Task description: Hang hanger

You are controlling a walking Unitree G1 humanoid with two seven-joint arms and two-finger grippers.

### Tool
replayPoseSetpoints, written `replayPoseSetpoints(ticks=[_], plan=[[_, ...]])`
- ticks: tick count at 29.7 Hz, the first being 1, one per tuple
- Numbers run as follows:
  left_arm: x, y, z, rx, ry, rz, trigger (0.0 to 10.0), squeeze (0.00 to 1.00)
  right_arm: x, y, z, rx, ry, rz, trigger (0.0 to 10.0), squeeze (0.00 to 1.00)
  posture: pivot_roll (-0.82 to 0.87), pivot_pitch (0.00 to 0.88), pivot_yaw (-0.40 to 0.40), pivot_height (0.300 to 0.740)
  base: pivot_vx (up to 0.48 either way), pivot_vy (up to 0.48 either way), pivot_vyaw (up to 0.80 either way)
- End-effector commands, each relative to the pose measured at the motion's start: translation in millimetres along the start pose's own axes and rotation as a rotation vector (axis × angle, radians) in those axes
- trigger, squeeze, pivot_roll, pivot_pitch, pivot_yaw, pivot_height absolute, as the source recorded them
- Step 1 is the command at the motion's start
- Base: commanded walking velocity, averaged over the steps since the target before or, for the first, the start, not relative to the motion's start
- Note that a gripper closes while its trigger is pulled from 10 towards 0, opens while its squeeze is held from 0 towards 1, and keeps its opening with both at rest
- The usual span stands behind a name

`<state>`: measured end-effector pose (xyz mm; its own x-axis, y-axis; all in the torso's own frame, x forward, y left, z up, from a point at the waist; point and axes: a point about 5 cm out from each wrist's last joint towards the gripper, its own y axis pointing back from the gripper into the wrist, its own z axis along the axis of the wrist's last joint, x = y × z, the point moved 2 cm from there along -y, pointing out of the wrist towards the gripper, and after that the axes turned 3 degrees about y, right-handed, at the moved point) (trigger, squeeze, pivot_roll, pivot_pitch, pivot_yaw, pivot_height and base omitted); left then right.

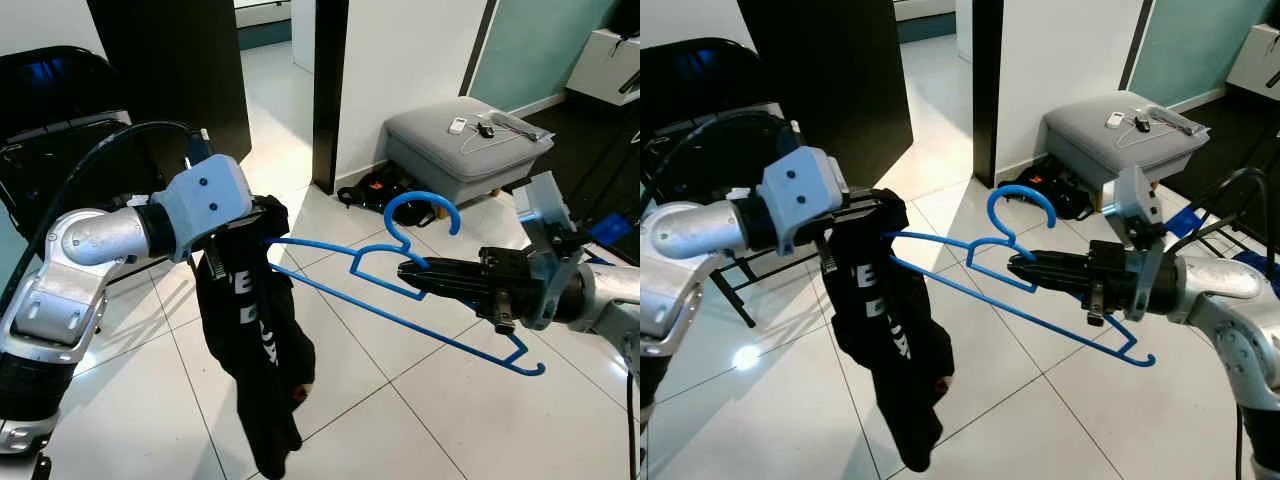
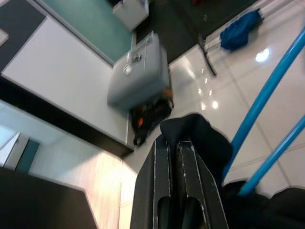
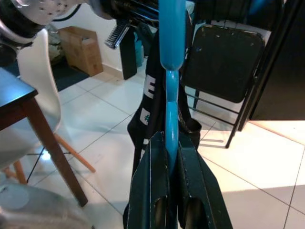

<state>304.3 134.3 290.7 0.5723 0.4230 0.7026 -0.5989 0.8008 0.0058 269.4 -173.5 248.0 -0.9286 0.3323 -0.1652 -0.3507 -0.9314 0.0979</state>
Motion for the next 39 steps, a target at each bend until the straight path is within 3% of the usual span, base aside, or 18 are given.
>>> replayPoseSetpoints(ticks=[1, 8, 18, 23, 31, 34, 35, 37, 39], plan=[[-2.7, -4.6, 15.7, -0.065, -0.017, -0.025, 10.0, 0.00, 0.4, -5.1, -0.8, 0.010, 0.017, 0.001, 10.0, 0.00, -0.05, 0.059, 0.003, 0.740, 0.000, 0.000, 0.00], [-6.5, -10.8, 28.7, -0.118, -0.010, -0.031, 10.0, 0.00, 0.4, -15.8, -5.6, -0.003, 0.004, -0.023, 10.0, 0.00, -0.05, 0.057, 0.007, 0.740, 0.000, 0.000, 0.00], [-1.6, -6.2, 18.3, -0.056, -0.056, -0.032, 10.0, 0.00, 10.7, -14.6, 12.8, -0.135, -0.030, 0.069, 10.0, 0.00, -0.04, 0.050, 0.012, 0.740, 0.000, 0.000, 0.00], [-4.4, -1.7, 4.7, 0.023, -0.104, -0.065, 10.0, 0.00, 13.3, -12.4, 19.8, -0.167, -0.032, 0.111, 10.0, 0.00, -0.05, 0.043, 0.013, 0.740, 0.000, 0.000, 0.00], [8.1, 8.1, 6.8, 0.036, -0.126, -0.039, 10.0, 0.00, 12.1, -22.5, 1.4, -0.121, -0.039, 0.063, 10.0, 0.00, -0.04, 0.038, 0.012, 0.740, 0.000, 0.000, 0.00], [23.3, 7.9, 48.0, -0.142, -0.090, -0.010, 10.0, 0.00, 8.7, -44.0, -13.0, -0.108, -0.047, -0.001, 10.0, 0.00, -0.02, 0.034, 0.011, 0.740, 0.000, 0.000, 0.00], [23.3, 7.9, 48.0, -0.142, -0.090, -0.010, 10.0, 0.00, 8.7, -44.0, -13.0, -0.108, -0.047, -0.001, 10.0, 0.00, -0.02, 0.034, 0.011, 0.740, 0.000, 0.000, 0.00], [26.0, 6.9, 73.2, -0.259, -0.069, -0.017, 10.0, 0.00, 11.7, -54.9, -18.5, -0.109, -0.055, -0.009, 10.0, 0.00, -0.02, 0.028, 0.011, 0.740, 0.000, 0.000, 0.00], [22.8, 4.0, 83.9, -0.311, -0.063, -0.037, 10.0, 0.00, 14.3, -59.8, -18.7, -0.123, -0.063, -0.003, 10.0, 0.00, -0.01, 0.025, 0.010, 0.740, 0.000, 0.000, 0.00]])
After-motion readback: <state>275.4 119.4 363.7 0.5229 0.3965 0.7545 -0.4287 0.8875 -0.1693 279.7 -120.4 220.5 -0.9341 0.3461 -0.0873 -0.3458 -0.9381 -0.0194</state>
